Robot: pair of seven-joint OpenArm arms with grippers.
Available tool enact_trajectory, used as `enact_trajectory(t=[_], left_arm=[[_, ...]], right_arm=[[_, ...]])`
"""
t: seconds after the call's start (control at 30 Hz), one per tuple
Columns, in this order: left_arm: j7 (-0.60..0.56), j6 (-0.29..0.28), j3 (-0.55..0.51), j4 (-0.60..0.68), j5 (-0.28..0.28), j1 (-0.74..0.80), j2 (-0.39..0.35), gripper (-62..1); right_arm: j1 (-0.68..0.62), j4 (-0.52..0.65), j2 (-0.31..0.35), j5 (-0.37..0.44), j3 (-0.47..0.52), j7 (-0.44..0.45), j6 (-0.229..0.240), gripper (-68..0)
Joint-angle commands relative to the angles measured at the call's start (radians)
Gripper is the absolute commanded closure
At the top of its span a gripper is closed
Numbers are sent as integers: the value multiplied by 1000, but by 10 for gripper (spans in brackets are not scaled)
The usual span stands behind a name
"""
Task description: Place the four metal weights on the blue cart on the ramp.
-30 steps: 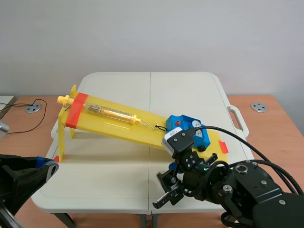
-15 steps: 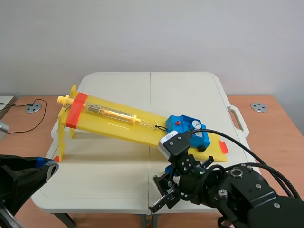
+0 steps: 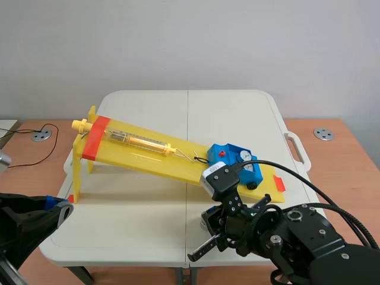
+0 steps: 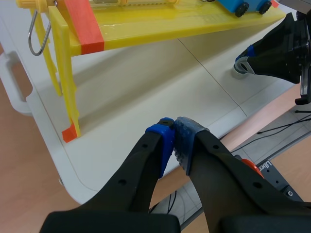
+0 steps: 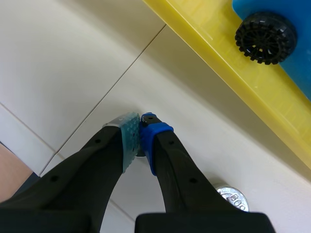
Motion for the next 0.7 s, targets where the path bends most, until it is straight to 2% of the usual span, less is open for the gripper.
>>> enact_trajectory(t=[0.0, 0.17, 0.27, 0.4, 0.5, 0.67], left_arm=[[-97, -45, -16, 76, -77, -14, 22, -27], [-97, -45, -16, 76, -77, -14, 22, -27], [-97, -45, -16, 76, -77, -14, 22, -27], [-97, -44, -16, 76, -77, -14, 21, -27], [-97, -44, -16, 76, -77, -14, 21, -27], [-97, -44, -16, 76, -77, -14, 21, -27]], right_arm=[[80, 27, -8, -19, -12, 15, -33, -6], [80, 32, 8, -18, -12, 23, -32, -7], [69, 72, 35, -11, -12, 21, -29, -7], [19, 187, 92, 57, -12, 14, -27, -7], [-40, 290, 135, 103, -8, 2, -6, -7], [-152, 447, 188, 159, 36, -22, -6, -6]])
